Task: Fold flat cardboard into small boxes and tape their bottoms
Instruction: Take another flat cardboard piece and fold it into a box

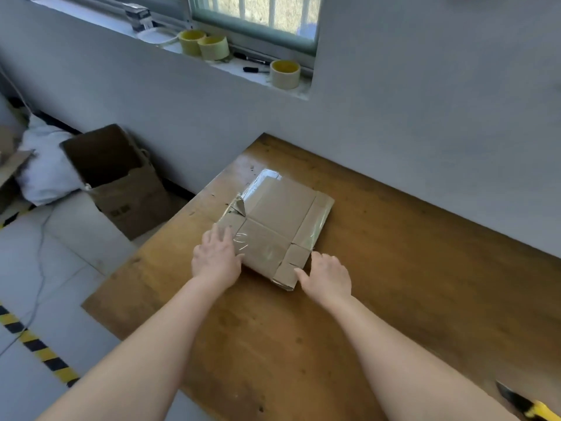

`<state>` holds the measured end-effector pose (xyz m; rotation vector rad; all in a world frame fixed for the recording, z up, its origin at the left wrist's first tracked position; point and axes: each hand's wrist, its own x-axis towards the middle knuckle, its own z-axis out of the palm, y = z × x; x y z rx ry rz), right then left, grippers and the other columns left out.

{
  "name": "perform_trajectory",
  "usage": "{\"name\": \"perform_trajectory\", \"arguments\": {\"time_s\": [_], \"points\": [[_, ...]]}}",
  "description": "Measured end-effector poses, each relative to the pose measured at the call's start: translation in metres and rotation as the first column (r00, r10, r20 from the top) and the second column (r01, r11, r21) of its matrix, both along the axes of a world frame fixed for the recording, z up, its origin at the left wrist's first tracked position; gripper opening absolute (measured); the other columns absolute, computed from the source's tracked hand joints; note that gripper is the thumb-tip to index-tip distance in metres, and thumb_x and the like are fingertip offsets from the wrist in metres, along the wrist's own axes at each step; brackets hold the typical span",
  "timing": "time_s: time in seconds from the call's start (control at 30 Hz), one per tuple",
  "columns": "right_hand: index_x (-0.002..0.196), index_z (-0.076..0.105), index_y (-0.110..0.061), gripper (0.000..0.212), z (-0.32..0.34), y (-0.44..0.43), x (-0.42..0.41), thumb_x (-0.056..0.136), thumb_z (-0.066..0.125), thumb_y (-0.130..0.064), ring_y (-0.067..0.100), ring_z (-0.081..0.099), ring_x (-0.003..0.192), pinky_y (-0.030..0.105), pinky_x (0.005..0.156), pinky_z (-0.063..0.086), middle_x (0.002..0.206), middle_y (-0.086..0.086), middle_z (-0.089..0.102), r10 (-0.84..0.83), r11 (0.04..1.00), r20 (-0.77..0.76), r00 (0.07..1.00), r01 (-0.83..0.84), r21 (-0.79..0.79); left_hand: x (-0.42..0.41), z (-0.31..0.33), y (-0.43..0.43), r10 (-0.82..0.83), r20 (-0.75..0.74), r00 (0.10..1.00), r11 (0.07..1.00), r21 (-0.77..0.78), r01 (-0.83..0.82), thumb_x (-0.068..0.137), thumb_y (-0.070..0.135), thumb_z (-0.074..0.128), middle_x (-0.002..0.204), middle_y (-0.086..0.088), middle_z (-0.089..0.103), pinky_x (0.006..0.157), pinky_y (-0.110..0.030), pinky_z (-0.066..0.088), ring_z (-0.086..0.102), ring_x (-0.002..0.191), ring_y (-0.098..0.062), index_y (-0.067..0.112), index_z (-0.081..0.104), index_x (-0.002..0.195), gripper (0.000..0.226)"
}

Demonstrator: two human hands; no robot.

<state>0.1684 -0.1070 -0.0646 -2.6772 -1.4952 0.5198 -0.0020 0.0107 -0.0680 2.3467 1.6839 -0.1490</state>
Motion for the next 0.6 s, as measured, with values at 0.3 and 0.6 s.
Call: {"name": "perform_trajectory", "arguments": {"time_s": [0.3, 0.6], "points": [[0.129, 0.050, -0.012, 0.049, -0.004, 0.026, -0.010, 0.095, 0.051, -0.047, 0.026, 0.059, 0.109, 0.032, 0.078, 0.042, 0.118, 0.005, 0.063, -0.467, 0.812, -0.430, 0.772, 0.567, 0.135, 0.002, 0.000, 0.028, 0.203, 0.183, 0.962, 0.979, -0.020, -0.203, 0.070, 0.061, 0.072, 0.124, -0.009, 0.045, 0.098, -0.040, 0.036, 0.040, 0.118, -0.027, 0.016, 0.046, 0.123, 0.074], [0.130, 0.051, -0.013, 0.038, 0.020, -0.004, 0.005, 0.095, 0.058, -0.028, 0.020, 0.055, 0.109, 0.032, 0.091, 0.044, 0.115, 0.000, 0.059, -0.387, 0.587, -0.677, 0.626, 0.733, 0.342, 0.019, 0.017, -0.001, 0.452, 0.679, 0.579, 0.891, -0.310, -0.332, 0.088, 0.032, 0.064, 0.113, -0.004, 0.048, 0.084, -0.038, 0.047, 0.052, 0.103, -0.025, 0.014, 0.055, 0.113, 0.032]]}}
